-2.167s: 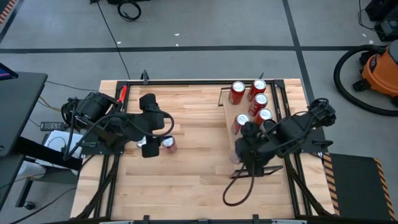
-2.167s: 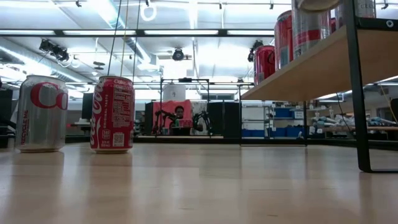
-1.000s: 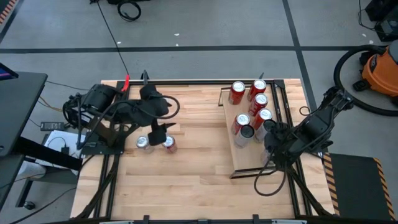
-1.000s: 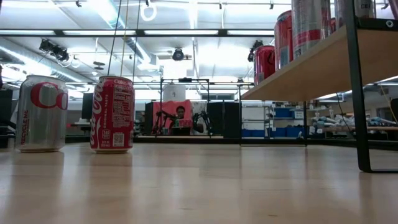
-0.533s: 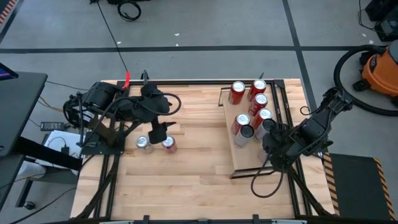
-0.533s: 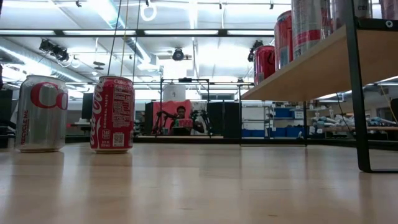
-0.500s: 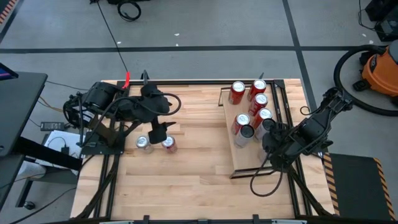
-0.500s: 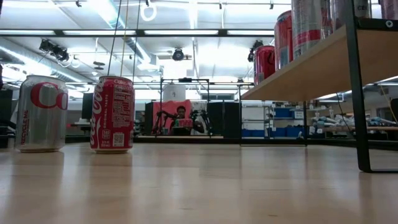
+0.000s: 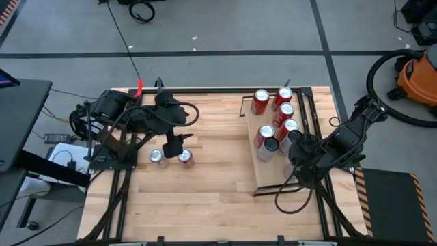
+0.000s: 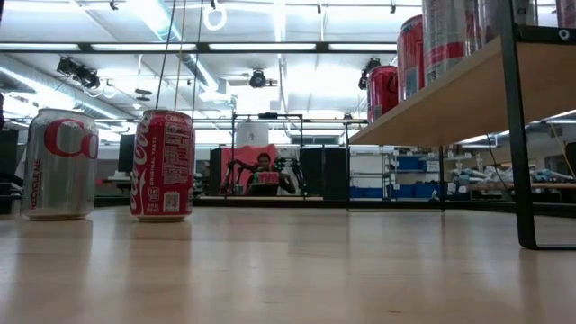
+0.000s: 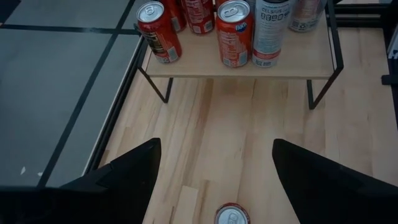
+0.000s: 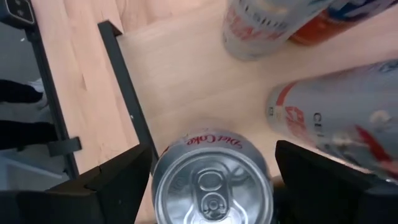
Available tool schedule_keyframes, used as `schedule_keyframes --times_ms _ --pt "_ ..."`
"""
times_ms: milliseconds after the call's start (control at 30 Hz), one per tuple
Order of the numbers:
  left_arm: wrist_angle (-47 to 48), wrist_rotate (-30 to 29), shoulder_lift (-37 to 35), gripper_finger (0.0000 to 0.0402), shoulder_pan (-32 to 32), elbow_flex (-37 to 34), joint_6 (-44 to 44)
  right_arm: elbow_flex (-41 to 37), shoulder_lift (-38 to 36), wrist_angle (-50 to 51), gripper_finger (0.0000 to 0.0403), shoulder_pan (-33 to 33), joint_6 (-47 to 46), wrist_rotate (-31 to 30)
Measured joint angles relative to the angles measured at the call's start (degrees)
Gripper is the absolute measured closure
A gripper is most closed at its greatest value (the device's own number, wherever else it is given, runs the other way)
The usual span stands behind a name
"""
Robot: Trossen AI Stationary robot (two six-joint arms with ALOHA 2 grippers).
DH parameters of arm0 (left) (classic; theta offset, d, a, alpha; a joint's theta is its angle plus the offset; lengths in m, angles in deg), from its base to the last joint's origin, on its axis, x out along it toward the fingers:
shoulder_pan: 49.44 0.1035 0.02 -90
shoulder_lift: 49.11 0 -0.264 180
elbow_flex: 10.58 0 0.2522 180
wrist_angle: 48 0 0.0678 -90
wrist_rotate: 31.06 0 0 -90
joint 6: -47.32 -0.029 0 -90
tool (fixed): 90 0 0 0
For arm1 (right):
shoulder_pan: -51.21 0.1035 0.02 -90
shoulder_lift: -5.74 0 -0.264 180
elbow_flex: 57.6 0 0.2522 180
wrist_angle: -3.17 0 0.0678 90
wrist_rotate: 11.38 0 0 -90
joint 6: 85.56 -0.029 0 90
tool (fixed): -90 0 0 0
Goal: Place canned beverage on shelf
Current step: Put the red white soda can on the shelf aligned with the other red white soda can
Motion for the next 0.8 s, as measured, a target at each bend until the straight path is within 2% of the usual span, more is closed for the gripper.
schedule_keyframes --times_ms 500,667,800 --pt "0.0 0.2 0.0 0.0084 0.0 0.0 0.9 8.2 0.0 0.0 0.0053 0.0 2.2 -8.7" --pt "0.4 8.3 0.3 0.0084 -0.1 -0.3 5.9 13.1 -0.1 -1.3 0.0053 -1.0 2.6 -15.2" --pt "0.2 9.0 0.4 0.0084 -1.3 -6.7 8.5 15.8 -0.2 -6.5 0.0053 -2.9 4.8 -20.6"
